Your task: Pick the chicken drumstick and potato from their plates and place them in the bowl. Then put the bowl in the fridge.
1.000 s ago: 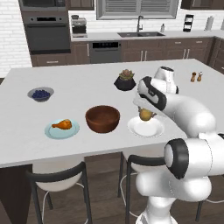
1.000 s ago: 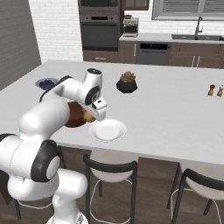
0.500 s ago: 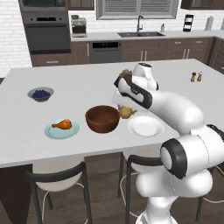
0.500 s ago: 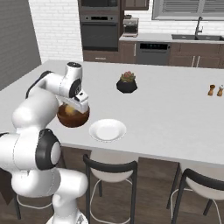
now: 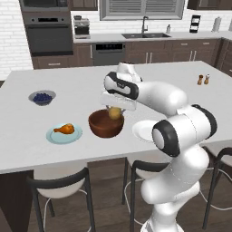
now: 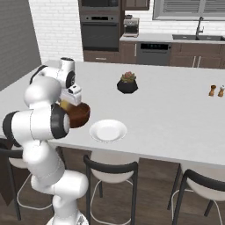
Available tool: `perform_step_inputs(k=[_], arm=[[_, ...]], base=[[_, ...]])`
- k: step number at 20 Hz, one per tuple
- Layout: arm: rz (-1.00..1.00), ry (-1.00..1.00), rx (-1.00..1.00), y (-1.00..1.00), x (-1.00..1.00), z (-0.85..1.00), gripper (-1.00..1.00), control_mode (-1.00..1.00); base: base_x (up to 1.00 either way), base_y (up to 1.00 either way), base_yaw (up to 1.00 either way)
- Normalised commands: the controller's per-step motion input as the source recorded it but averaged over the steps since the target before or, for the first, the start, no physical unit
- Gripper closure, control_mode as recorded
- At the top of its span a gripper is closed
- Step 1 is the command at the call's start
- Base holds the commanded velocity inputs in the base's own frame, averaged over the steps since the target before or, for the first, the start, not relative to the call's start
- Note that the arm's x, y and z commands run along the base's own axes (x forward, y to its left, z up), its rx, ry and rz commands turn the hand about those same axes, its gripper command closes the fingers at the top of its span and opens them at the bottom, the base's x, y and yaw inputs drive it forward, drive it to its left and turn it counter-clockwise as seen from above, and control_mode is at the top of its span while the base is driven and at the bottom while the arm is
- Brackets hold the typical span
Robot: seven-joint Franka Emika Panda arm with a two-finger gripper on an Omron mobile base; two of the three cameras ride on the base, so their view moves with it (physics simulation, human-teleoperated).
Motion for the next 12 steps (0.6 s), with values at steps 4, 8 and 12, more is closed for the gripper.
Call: perform_step_inputs(k=[4, 8, 12], arm=[[0.00, 0.00, -0.03, 0.33, 0.57, -0.35, 1.00, -1.00], [0.00, 0.00, -0.01, 0.05, 0.49, -0.43, 1.00, -1.00], [0.00, 0.00, 0.00, 0.00, 0.45, -0.43, 1.00, -1.00]], base=[[0.00, 0.00, 0.00], [0.00, 0.00, 0.00], [0.00, 0.00, 0.00]])
